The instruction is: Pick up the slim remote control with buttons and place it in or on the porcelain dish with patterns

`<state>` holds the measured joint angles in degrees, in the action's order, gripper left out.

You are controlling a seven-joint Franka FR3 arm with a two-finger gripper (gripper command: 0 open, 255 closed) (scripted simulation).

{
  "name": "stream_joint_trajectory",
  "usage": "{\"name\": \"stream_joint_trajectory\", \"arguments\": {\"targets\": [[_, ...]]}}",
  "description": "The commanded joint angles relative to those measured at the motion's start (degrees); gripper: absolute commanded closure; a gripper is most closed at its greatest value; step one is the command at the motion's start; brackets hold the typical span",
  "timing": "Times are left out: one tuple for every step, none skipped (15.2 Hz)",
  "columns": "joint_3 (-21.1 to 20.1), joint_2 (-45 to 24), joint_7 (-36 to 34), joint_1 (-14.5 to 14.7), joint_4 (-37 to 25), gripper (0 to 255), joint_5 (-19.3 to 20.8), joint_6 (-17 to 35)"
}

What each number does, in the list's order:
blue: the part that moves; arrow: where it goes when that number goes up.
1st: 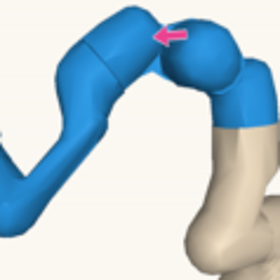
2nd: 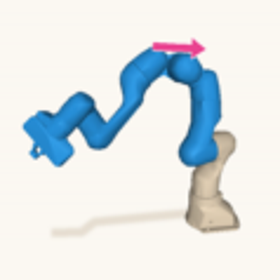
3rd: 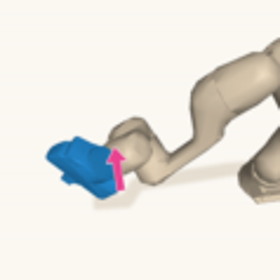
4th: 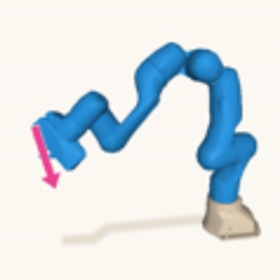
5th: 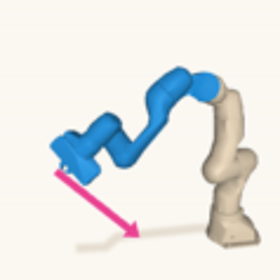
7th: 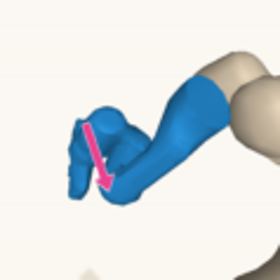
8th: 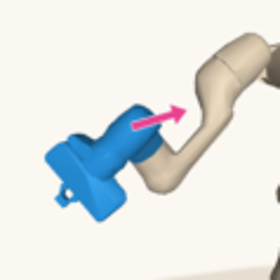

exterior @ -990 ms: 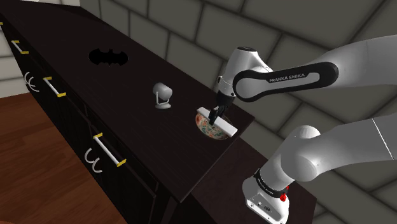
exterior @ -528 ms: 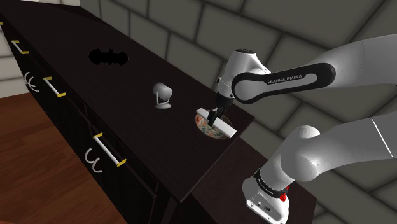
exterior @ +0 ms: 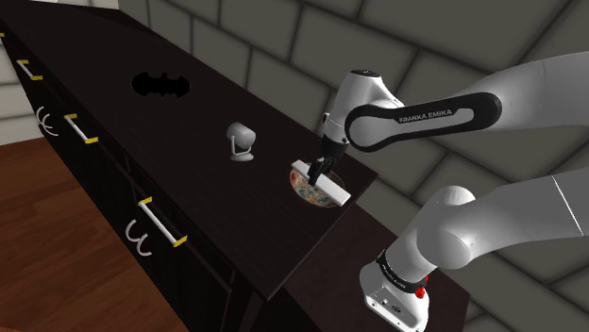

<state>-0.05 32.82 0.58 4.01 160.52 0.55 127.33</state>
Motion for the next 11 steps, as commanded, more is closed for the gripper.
{"name": "stream_joint_trajectory", "arguments": {"targets": [[0.1,1.7,0.1,0.0,-1.9,0,0.0,-3.7],[0.0,2.8,0.1,0.0,-3.3,0,0.0,-6.1],[0.0,3.5,0.1,0.0,-4.4,0,0.0,-7.9],[0.0,3.5,0.1,0.0,-4.4,0,0.0,-7.9],[0.0,3.5,0.1,0.0,-4.4,0,0.0,-7.9],[0.0,3.5,0.1,0.0,-4.4,0,0.0,-7.9],[0.0,3.5,0.1,0.0,-4.4,0,0.0,-7.9],[0.0,3.5,0.1,0.0,-4.4,0,0.0,-7.9],[0.0,3.5,0.1,0.0,-4.4,0,0.0,-7.9],[0.0,3.5,0.1,0.0,-4.4,0,0.0,-7.9],[0.0,3.5,0.1,0.0,-4.4,0,0.0,-7.9]]}}
